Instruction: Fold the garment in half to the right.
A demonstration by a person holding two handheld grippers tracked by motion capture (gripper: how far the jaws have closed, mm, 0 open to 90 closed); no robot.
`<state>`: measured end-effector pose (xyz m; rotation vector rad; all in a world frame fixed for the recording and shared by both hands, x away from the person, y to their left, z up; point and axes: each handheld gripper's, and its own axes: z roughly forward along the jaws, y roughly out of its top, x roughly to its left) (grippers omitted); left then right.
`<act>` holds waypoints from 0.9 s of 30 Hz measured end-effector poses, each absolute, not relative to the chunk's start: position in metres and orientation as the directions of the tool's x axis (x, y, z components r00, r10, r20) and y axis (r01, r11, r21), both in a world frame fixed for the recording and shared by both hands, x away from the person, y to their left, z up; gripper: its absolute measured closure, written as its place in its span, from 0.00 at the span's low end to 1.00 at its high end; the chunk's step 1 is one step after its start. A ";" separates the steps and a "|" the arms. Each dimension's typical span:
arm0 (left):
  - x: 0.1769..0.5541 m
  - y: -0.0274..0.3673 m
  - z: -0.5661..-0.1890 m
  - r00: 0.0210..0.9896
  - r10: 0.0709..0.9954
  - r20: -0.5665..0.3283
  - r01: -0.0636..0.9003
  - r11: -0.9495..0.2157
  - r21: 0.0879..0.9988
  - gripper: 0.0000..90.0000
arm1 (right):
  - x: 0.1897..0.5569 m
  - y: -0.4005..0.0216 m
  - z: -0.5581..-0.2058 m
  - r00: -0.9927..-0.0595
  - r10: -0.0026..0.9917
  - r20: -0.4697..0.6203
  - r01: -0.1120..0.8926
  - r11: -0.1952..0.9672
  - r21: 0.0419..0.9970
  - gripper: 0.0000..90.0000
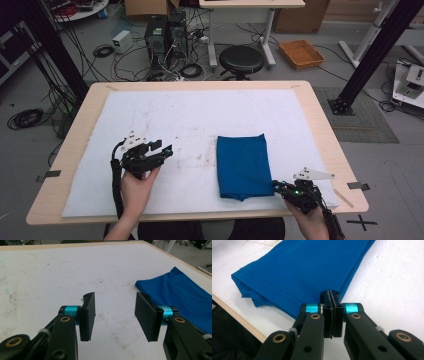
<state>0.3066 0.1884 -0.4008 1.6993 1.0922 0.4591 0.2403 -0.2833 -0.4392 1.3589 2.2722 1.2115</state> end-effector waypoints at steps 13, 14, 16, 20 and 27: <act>0.301 0.212 -0.396 0.529 0.826 -0.193 0.422 -0.059 0.905 0.54 | 0.243 -0.295 -0.434 -0.535 0.819 0.208 0.594 0.190 0.782 0.76; 0.301 0.213 -0.395 0.534 0.824 -0.189 0.416 -0.062 0.907 0.53 | 0.245 -0.295 -0.430 -0.543 0.816 0.197 0.576 0.191 0.795 0.75; 0.301 0.217 -0.392 0.552 0.815 -0.175 0.400 -0.075 0.914 0.51 | 0.252 -0.295 -0.421 -0.562 0.809 0.172 0.535 0.197 0.822 0.68; 0.301 0.227 -0.389 0.580 0.798 -0.163 0.382 -0.090 0.920 0.48 | 0.271 -0.294 -0.402 -0.576 0.804 0.147 0.483 0.189 0.855 0.56; 0.307 0.237 -0.381 0.582 0.804 -0.122 0.358 -0.118 0.926 0.43 | 0.310 -0.293 -0.378 -0.552 0.818 0.164 0.482 0.152 0.863 0.46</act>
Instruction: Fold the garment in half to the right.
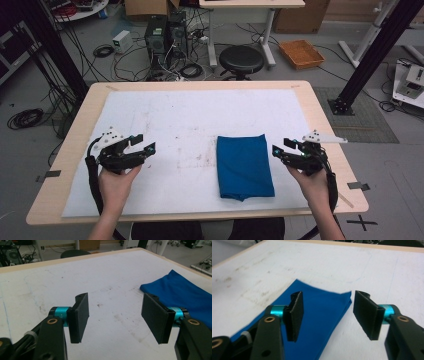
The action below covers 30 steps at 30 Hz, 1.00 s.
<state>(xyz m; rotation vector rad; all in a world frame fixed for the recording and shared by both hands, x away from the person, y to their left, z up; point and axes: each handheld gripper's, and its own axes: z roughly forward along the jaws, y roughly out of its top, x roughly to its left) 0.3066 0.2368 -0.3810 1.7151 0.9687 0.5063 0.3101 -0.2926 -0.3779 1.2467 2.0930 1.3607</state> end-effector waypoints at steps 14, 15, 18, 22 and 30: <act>0.302 0.249 -0.384 0.577 0.810 -0.104 0.323 -0.109 0.940 0.43 | 0.331 -0.304 -0.384 -0.510 0.829 0.231 0.495 0.063 0.867 0.38; 0.302 0.250 -0.384 0.581 0.807 -0.103 0.322 -0.112 0.940 0.43 | 0.332 -0.305 -0.384 -0.504 0.832 0.231 0.494 0.059 0.867 0.37; 0.300 0.249 -0.385 0.588 0.803 -0.101 0.321 -0.117 0.940 0.43 | 0.332 -0.303 -0.383 -0.509 0.830 0.228 0.492 0.063 0.868 0.37; 0.298 0.247 -0.386 0.596 0.796 -0.103 0.323 -0.121 0.939 0.43 | 0.334 -0.296 -0.383 -0.519 0.826 0.219 0.490 0.077 0.868 0.37; 0.298 0.244 -0.388 0.605 0.789 -0.107 0.330 -0.126 0.936 0.43 | 0.335 -0.290 -0.384 -0.530 0.822 0.207 0.486 0.095 0.868 0.37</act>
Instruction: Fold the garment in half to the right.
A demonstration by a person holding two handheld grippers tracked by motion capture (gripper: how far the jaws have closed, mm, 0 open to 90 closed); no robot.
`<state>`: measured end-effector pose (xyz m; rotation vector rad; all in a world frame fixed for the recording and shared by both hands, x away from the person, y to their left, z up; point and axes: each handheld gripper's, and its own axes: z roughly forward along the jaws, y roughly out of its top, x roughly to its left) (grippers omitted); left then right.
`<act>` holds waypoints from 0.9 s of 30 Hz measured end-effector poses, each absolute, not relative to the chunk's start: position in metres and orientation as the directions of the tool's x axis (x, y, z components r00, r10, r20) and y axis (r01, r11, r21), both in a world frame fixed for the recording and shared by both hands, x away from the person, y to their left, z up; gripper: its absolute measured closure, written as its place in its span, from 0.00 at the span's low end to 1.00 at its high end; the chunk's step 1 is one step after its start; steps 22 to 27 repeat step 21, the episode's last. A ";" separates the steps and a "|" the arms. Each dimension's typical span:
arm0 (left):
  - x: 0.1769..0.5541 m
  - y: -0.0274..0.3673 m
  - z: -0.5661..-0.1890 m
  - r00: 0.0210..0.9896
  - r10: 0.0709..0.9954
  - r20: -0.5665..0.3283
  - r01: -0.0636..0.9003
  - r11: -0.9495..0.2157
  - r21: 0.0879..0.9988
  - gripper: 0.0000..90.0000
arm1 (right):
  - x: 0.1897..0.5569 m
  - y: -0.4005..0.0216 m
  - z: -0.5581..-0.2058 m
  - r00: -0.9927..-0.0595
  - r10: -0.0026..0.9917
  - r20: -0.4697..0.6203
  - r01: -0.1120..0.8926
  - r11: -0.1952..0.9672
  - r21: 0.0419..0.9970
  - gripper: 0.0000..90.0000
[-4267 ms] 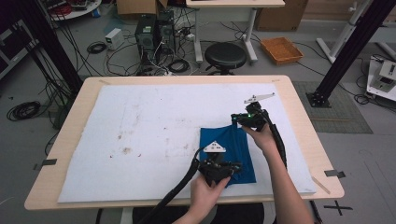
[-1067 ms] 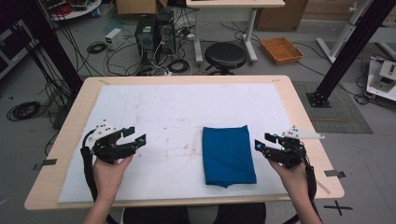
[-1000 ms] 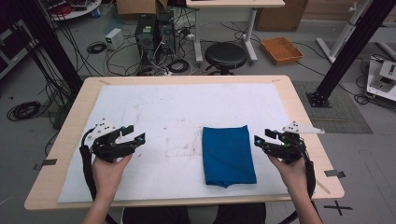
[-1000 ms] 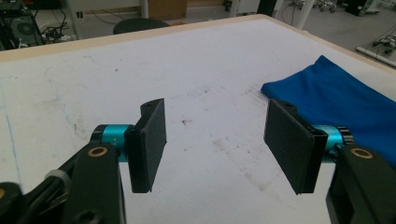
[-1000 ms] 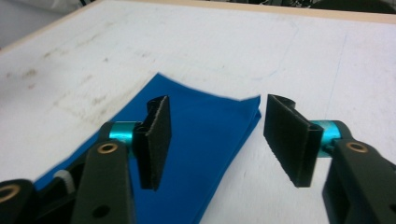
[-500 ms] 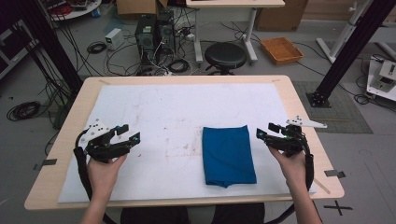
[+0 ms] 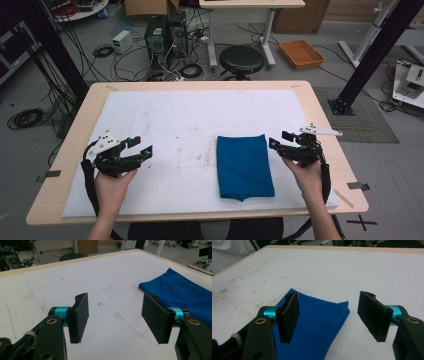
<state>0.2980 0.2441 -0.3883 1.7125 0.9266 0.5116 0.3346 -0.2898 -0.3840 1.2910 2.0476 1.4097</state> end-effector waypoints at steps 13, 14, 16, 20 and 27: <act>0.299 0.241 -0.389 0.610 0.786 -0.102 0.330 -0.134 0.934 0.43 | 0.334 -0.294 -0.384 -0.518 0.828 0.216 0.497 0.086 0.864 0.37; 0.299 0.240 -0.389 0.610 0.786 -0.102 0.330 -0.135 0.934 0.43 | 0.334 -0.295 -0.385 -0.518 0.828 0.216 0.496 0.085 0.864 0.37; 0.300 0.240 -0.389 0.610 0.786 -0.101 0.328 -0.134 0.935 0.43 | 0.334 -0.295 -0.385 -0.515 0.829 0.217 0.498 0.084 0.863 0.37; 0.302 0.237 -0.389 0.612 0.785 -0.102 0.328 -0.135 0.935 0.43 | 0.333 -0.297 -0.385 -0.513 0.830 0.218 0.498 0.082 0.863 0.37; 0.303 0.236 -0.389 0.613 0.783 -0.104 0.330 -0.134 0.935 0.43 | 0.334 -0.298 -0.385 -0.512 0.832 0.217 0.498 0.081 0.864 0.37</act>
